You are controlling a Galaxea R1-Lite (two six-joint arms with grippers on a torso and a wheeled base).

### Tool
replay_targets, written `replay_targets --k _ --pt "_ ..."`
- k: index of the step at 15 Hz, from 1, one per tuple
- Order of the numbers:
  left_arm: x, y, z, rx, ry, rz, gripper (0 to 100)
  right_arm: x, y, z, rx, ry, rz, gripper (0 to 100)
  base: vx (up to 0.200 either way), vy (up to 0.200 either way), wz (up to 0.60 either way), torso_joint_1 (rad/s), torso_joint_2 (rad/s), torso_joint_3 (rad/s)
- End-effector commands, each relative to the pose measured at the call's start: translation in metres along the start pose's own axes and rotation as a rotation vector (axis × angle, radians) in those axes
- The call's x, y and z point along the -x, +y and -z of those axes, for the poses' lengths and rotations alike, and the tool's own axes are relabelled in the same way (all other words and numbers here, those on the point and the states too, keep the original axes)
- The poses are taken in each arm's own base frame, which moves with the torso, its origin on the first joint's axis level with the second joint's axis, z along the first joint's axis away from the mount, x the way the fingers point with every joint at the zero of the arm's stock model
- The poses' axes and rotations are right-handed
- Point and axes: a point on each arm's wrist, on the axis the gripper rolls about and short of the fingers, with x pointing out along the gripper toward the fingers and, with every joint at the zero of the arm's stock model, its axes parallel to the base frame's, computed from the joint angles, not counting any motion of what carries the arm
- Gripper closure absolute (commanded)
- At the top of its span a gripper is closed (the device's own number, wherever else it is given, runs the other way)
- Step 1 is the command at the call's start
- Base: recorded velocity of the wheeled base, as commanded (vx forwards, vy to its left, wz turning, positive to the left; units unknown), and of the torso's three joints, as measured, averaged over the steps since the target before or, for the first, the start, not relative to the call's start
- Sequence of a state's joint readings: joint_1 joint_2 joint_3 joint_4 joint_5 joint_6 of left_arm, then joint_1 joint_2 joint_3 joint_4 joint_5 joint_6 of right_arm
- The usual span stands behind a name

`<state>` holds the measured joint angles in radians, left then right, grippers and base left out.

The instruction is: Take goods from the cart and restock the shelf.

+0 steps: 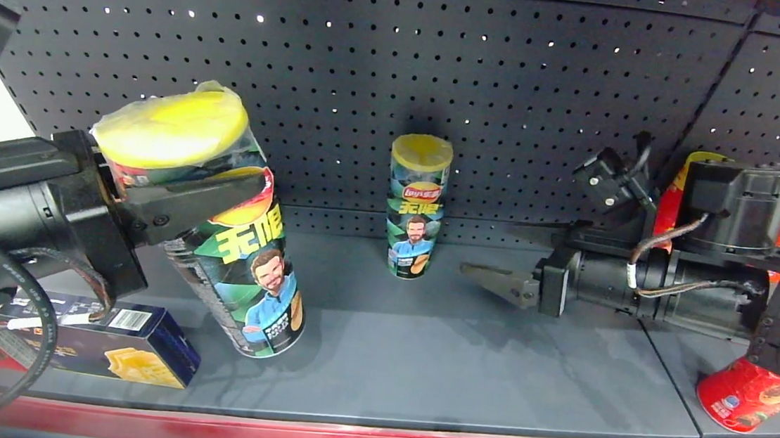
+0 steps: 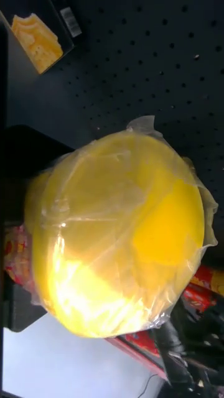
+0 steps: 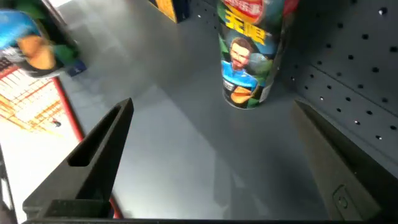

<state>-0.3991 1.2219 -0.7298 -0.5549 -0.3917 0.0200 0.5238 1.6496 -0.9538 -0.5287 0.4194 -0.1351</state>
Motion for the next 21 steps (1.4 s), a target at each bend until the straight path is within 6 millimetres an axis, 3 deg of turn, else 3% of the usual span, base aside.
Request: replay_targets --k 1,4,12,21 --pt "0.002 0.001 -0.003 -0.006 -0.013 -0.009 100 -0.02 -0.016 0.014 0.002 0.019 -0.03 0 0.0 0.0 0.0 0.0 0.0 0.0" --pt "0.001 0.0 -0.004 0.013 -0.013 -0.003 100 -0.048 -0.044 0.02 0.055 -0.041 -0.056 0 0.0 0.0 0.0 0.0 0.0 0.0" --pt "0.0 0.002 -0.02 0.086 -0.065 0.0 100 -0.112 -0.075 0.031 0.113 -0.138 -0.125 0 0.0 0.0 0.0 0.0 0.0 0.0" --pt "0.0 0.002 -0.023 0.116 -0.076 0.003 100 -0.134 -0.076 0.046 0.113 -0.138 -0.149 0 0.0 0.0 0.0 0.0 0.0 0.0"
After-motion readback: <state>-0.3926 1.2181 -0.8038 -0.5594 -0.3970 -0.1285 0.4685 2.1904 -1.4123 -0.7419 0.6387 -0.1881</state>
